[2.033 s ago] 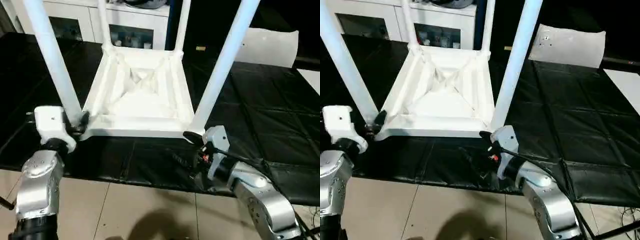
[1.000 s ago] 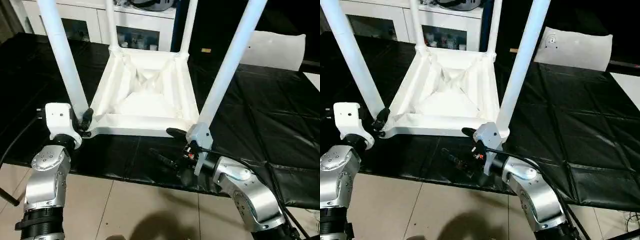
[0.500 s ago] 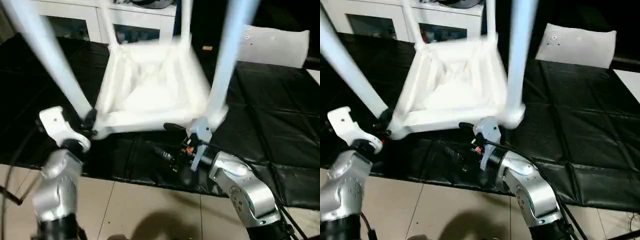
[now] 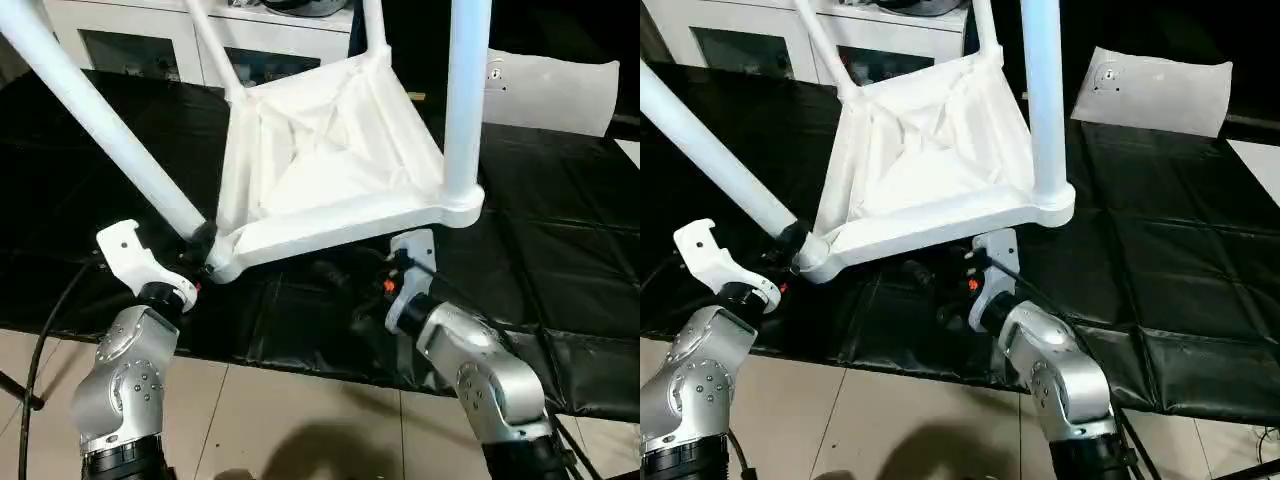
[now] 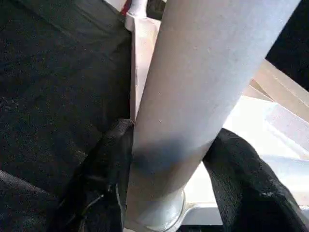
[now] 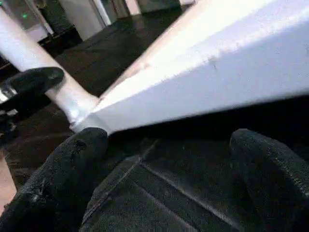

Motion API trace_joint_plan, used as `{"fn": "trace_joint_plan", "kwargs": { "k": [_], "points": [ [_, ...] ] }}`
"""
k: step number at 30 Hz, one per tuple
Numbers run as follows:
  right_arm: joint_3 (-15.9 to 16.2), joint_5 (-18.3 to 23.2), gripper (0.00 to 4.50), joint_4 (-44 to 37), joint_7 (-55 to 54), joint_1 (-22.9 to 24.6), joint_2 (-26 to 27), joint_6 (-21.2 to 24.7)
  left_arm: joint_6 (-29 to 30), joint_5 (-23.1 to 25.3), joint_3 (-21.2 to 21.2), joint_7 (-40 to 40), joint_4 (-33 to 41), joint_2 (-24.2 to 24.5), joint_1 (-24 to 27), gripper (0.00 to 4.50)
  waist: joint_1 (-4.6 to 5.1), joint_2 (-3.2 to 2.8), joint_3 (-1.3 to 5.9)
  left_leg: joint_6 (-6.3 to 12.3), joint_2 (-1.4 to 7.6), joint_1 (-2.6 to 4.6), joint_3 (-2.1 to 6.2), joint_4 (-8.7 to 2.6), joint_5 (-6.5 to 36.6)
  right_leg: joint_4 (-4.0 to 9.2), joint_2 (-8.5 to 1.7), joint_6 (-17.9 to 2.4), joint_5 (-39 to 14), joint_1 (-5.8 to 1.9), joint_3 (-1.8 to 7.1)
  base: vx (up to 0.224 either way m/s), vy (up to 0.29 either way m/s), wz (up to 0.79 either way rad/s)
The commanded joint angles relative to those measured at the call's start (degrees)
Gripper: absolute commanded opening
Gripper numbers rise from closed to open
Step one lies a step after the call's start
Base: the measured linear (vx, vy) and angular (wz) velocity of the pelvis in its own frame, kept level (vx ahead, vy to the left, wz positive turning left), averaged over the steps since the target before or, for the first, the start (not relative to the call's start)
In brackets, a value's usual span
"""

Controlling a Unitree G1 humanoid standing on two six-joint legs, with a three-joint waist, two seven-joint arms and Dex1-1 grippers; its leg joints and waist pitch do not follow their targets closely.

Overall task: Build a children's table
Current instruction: Flip table

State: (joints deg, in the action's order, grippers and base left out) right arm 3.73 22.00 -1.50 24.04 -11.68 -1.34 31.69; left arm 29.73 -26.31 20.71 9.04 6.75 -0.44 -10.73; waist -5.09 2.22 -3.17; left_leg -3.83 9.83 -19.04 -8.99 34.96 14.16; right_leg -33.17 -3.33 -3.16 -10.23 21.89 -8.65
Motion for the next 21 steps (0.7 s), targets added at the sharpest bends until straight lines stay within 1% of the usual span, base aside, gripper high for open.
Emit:
{"fn": "trace_joint_plan", "kwargs": {
  "k": [1,2,3,4,5,6,7,8,9,11,13,14,15,16,17,18,19,21],
  "points": [
    [-2.0,1.4,4.5,0.7,-1.2,-1.5,0.6,1.2,2.8,-5.3,-0.5,0.4,-0.7,-2.3,-0.2,2.0,0.5,0.05,3.09,2.63,4.58,-0.41,1.39,-4.71,1.3,4.21,-6.91,-3.0,-15.9,-2.94,5.32,0.0,0.0,0.0],
    [-3.7,2.3,4.5,2.4,-2.3,-2.8,1.9,1.5,3.5,-5.6,-0.2,0.3,-0.5,-2.4,-0.2,2.0,0.54,0.08,3.12,2.53,4.55,-0.47,1.39,-4.7,1.3,4.16,-6.88,-2.9,-15.9,-2.98,5.28,0.0,0.0,0.0],
    [-4.5,2.8,4.5,3.5,-3.0,-3.7,2.6,1.3,3.6,-5.6,-0.1,0.3,-0.4,-2.4,-0.2,2.0,0.66,0.16,3.13,2.32,4.59,-0.39,1.48,-4.78,1.4,4.06,-6.94,-3.2,-16.2,-2.88,5.24,0.0,0.0,0.0],
    [-5.1,3.1,4.5,4.3,-3.7,-4.3,3.1,1.1,3.7,-5.6,-0.2,0.2,-0.4,-2.4,-0.2,2.0,0.65,0.23,3.15,2.41,4.5,-0.41,1.37,-4.72,1.3,4.21,-6.97,-3.3,-16.3,-2.85,5.29,0.0,0.0,0.0],
    [-5.9,3.5,4.5,5.5,-4.5,-5.2,3.8,0.7,3.7,-5.7,-0.2,0.1,-0.4,-2.4,-0.2,2.0,0.65,0.17,3.15,2.23,4.48,-0.34,1.36,-4.71,1.0,4.03,-6.88,-3.3,-16.0,-2.8,5.29,0.0,0.0,0.0],
    [-6.9,3.9,4.5,6.9,-5.5,-6.2,4.6,0.1,3.7,-6.0,-0.1,0.0,-0.3,-2.5,-0.2,2.0,0.55,0.11,3.13,2.19,4.53,-0.28,1.31,-4.68,0.4,4.0,-6.85,-3.2,-15.2,-2.73,5.31,0.0,0.0,0.0],
    [-7.1,4.0,4.5,7.2,-5.8,-6.4,4.8,0.0,3.7,-6.1,-0.1,-0.1,-0.3,-2.5,-0.2,2.0,0.58,0.09,3.12,2.15,4.56,-0.33,1.32,-4.73,0.4,3.95,-6.88,-3.3,-15.0,-2.75,5.34,0.0,0.0,0.0],
    [-8.7,5.2,4.5,9.6,-6.5,-8.1,6.1,-1.1,3.9,-6.2,-0.1,-0.1,-0.1,-2.5,0.0,2.0,0.54,0.23,3.26,2.13,4.57,-0.3,1.29,-4.66,-0.3,3.76,-6.9,-3.5,-13.8,-2.8,5.36,0.0,0.0,0.0],
    [-9.2,5.8,4.5,10.7,-6.4,-9.0,6.6,-1.8,4.0,-6.3,-0.2,-0.1,0.0,-2.5,0.1,2.0,0.52,0.08,3.31,2.16,4.68,-0.33,1.36,-4.69,-0.9,3.48,-6.95,-4.0,-12.6,-2.87,5.35,0.0,0.0,0.0],
    [-9.6,5.9,4.5,12.0,-6.6,-10.0,7.1,-2.3,4.2,-6.3,-0.1,-0.1,0.2,-2.6,0.1,2.0,0.6,0.04,3.29,2.19,4.66,-0.35,1.27,-4.66,-1.1,3.38,-6.93,-4.5,-11.6,-2.9,5.4,0.0,0.0,0.0],
    [-10.8,5.2,4.5,15.4,-8.4,-12.2,8.3,-4.0,4.6,-6.4,-0.1,-0.1,0.4,-2.6,0.1,2.0,0.63,0.07,3.31,2.06,4.62,-0.34,1.25,-4.67,-1.3,3.27,-6.95,-4.8,-11.3,-2.94,5.38,0.0,0.0,0.0],
    [-11.8,5.6,4.5,17.1,-9.4,-13.2,9.1,-4.8,4.8,-6.5,0.0,0.0,0.5,-2.6,0.1,2.0,0.63,0.06,3.29,1.86,4.54,-0.35,1.17,-4.67,-0.9,3.34,-7.02,-4.8,-11.8,-2.95,5.43,0.0,0.0,0.0],
    [-12.1,5.8,4.5,17.5,-9.6,-13.4,9.3,-5.1,4.8,-6.5,0.0,0.0,0.5,-2.6,0.1,2.0,0.63,0.06,3.29,1.86,4.54,-0.35,1.17,-4.67,-0.9,3.34,-7.02,-4.8,-11.8,-2.95,5.43,0.0,0.0,0.0],
    [-13.6,6.5,4.5,19.2,-10.4,-14.6,10.3,-6.2,5.0,-6.7,0.0,0.0,0.5,-2.6,0.1,2.0,0.7,0.03,3.32,1.65,4.6,-0.21,1.13,-4.7,-0.8,3.25,-6.95,-4.8,-11.7,-2.79,5.47,0.0,0.0,0.0],
    [-13.9,6.7,4.5,19.9,-10.4,-15.0,10.7,-6.9,5.1,-6.8,-0.1,0.0,0.5,-2.6,0.1,2.0,0.64,-0.04,3.33,1.6,4.55,-0.19,1.11,-4.69,-0.7,3.29,-6.96,-4.8,-11.6,-2.84,5.47,0.0,0.0,0.0],
    [-14.5,6.9,4.5,21.3,-10.4,-15.9,11.2,-8.4,5.5,-7.0,-0.1,0.2,0.6,-2.6,0.2,2.0,0.64,-0.25,3.37,1.59,4.63,-0.23,1.18,-4.69,-1.3,3.01,-6.88,-5.0,-10.4,-2.91,5.46,0.0,0.0,0.0],
    [-15.6,7.4,4.5,23.5,-11.0,-17.4,12.2,-11.0,5.9,-7.2,-0.2,0.2,0.7,-2.6,0.1,2.0,0.6,-0.36,3.41,1.55,4.68,-0.15,1.09,-4.62,-1.3,3.01,-6.94,-5.2,-9.8,-2.83,5.45,0.0,0.0,0.0],
    [-16.0,7.7,4.5,24.1,-11.2,-17.8,12.6,-11.6,6.0,-7.2,-0.3,0.2,0.6,-2.6,0.1,2.0,0.61,-0.28,3.41,1.56,4.62,-0.13,1.03,-4.62,-1.3,2.98,-6.86,-5.4,-9.4,-2.87,5.46,0.0,0.0,0.0]
  ]
}}
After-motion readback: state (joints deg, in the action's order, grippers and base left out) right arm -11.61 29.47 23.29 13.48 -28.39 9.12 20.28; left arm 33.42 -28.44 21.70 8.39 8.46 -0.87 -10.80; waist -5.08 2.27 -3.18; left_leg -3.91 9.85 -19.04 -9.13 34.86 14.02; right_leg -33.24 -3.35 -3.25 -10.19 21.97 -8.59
